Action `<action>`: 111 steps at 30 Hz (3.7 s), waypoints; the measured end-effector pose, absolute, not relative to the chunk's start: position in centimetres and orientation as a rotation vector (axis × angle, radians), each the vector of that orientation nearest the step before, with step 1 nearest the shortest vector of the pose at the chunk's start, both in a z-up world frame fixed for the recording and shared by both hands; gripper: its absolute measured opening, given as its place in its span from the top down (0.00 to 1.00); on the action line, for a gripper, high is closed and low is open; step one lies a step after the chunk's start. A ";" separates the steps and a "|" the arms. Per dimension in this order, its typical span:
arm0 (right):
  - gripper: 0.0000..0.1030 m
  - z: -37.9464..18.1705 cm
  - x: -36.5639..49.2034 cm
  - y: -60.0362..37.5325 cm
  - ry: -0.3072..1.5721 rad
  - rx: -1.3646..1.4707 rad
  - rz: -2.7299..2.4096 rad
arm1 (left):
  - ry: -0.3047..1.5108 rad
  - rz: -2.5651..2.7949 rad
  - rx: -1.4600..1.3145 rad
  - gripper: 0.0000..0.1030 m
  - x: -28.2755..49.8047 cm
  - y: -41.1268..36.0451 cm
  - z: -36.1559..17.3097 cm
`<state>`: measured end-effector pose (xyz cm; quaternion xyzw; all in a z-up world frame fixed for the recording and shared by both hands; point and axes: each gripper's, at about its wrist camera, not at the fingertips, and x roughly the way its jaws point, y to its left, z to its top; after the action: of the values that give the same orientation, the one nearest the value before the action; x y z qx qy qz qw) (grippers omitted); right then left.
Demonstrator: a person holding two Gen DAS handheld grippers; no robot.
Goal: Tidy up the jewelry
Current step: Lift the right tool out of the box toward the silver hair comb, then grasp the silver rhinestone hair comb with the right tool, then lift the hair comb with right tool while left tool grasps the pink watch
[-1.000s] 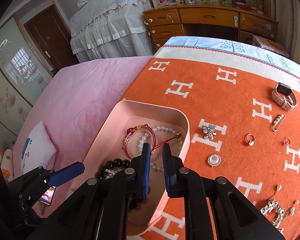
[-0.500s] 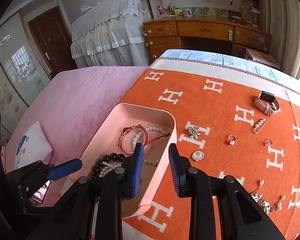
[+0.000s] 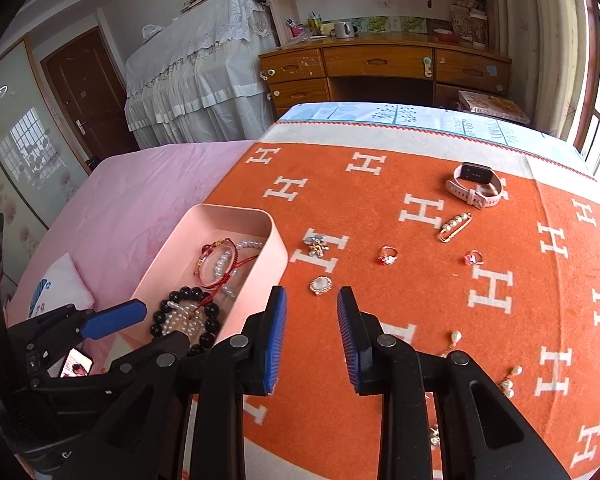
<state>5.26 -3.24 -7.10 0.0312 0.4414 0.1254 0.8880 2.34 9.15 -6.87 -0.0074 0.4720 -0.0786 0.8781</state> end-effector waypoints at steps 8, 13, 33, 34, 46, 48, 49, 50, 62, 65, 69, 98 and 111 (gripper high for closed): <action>0.74 -5.9 4.1 -9.7 0.963 0.070 0.257 | 0.986 -0.207 0.020 0.50 3.4 5.4 -5.6; 0.74 -4.2 4.1 -12.9 1.010 -0.001 0.285 | 0.996 -0.252 0.019 0.50 5.1 3.3 -3.7; 0.69 -6.9 6.2 -15.6 1.188 -0.190 0.475 | 1.095 -0.321 0.019 0.50 14.6 -3.1 -1.1; 0.69 -7.6 6.2 -15.3 1.195 -0.199 0.489 | 1.108 -0.320 0.021 0.50 14.8 -3.2 -1.6; 0.70 -13.3 5.9 -12.1 1.232 -0.401 0.590 | 1.187 -0.305 0.019 0.50 15.8 -2.7 -5.6; 0.75 -13.9 5.7 -11.9 1.206 -0.438 0.589 | 1.192 -0.306 0.021 0.50 16.0 -2.9 -5.8; 0.79 -14.0 5.6 -11.9 1.201 -0.454 0.593 | 1.195 -0.307 0.023 0.50 16.0 -3.0 -5.9; 0.84 -14.0 5.6 -11.9 1.192 -0.461 0.588 | 1.197 -0.308 0.025 0.50 16.1 -3.1 -6.0; 0.91 -10.3 6.6 -15.4 1.130 -0.262 0.487 | 1.184 -0.309 0.054 0.50 17.0 -4.8 -5.0; 0.91 -8.5 7.1 -16.8 1.103 -0.216 0.440 | 1.164 -0.314 0.049 0.50 17.6 -5.5 -4.0; 0.91 -6.4 8.1 -19.5 1.057 -0.128 0.338 | 1.167 -0.317 0.021 0.50 19.4 -6.9 -3.5; 0.91 -9.8 12.9 -30.9 0.943 0.251 0.173 | 1.322 -0.083 -0.303 0.85 30.5 -12.9 -13.7; 0.91 -10.1 12.2 -32.4 0.943 0.299 0.142 | 1.217 -0.132 -0.190 0.97 28.9 -13.1 -10.3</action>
<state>12.18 -32.43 -10.11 0.1432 0.4520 0.0681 0.8778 28.94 -13.11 -10.32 -0.0893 0.5702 -0.0618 0.8143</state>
